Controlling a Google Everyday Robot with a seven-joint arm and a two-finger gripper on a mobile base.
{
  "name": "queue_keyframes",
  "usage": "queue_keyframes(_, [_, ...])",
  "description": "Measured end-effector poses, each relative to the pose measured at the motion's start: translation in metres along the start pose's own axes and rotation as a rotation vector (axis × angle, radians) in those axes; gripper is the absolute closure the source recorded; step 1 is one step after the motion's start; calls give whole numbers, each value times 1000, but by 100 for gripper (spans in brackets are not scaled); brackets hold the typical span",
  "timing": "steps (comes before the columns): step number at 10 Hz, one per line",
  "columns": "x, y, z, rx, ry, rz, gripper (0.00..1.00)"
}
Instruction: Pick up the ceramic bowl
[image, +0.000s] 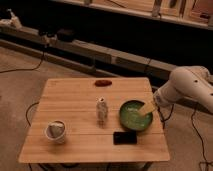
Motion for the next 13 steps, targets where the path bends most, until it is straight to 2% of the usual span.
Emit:
queue_keyframes(10, [1,-3,1,-1,4,5,20])
queue_keyframes(11, [4,-12,3,1,18,14,20])
queue_keyframes(13, [24,-52,8,11,81,30,20])
